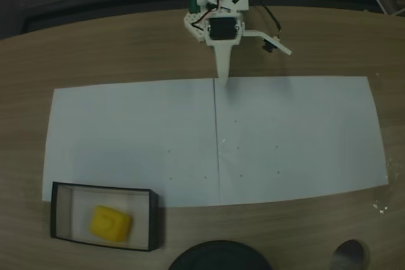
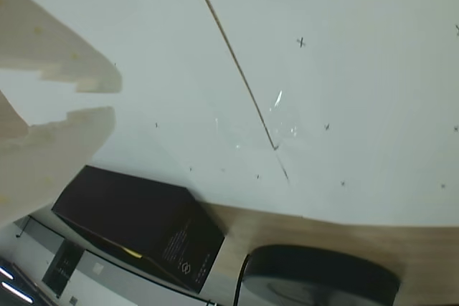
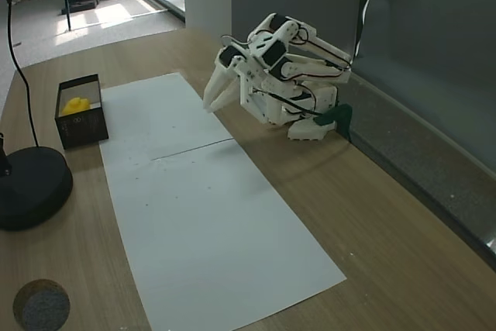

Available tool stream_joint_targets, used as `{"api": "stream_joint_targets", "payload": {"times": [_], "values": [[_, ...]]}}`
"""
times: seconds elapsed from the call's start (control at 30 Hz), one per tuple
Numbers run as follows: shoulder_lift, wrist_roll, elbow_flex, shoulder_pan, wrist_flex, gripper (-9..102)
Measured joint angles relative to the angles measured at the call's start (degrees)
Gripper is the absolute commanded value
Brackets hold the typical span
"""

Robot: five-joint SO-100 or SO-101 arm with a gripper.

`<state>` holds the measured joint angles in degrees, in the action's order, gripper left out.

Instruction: Grab a yellow square and put it in the box.

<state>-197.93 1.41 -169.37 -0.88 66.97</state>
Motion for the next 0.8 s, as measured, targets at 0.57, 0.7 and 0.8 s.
{"api": "stream_joint_targets", "payload": {"times": [0.57, 0.7, 0.8], "values": [[0.0, 0.0, -5.4, 0.6, 6.6, 0], [0.0, 0.0, -5.4, 0.6, 6.6, 0], [0.0, 0.0, -5.4, 0.6, 6.6, 0]]}}
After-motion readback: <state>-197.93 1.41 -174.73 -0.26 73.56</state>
